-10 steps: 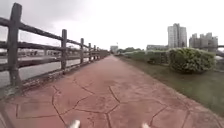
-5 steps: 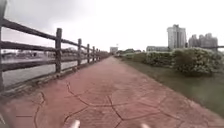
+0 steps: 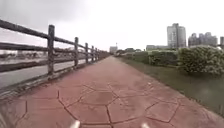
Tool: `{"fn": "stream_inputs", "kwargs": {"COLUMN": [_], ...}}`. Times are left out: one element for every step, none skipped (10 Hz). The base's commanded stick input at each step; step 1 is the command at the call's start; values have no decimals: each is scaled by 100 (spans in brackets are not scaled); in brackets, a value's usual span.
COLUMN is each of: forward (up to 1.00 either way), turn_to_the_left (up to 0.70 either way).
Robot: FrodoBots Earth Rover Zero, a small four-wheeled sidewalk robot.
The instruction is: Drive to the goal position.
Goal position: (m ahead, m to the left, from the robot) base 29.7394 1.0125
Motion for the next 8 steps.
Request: {"fn": "stream_inputs", "kwargs": {"forward": [70, 70, 70, 70, 70, 70, 70, 70], "turn_to_the_left": [0, 0, 0, 0, 0, 0, 0, 0]}}
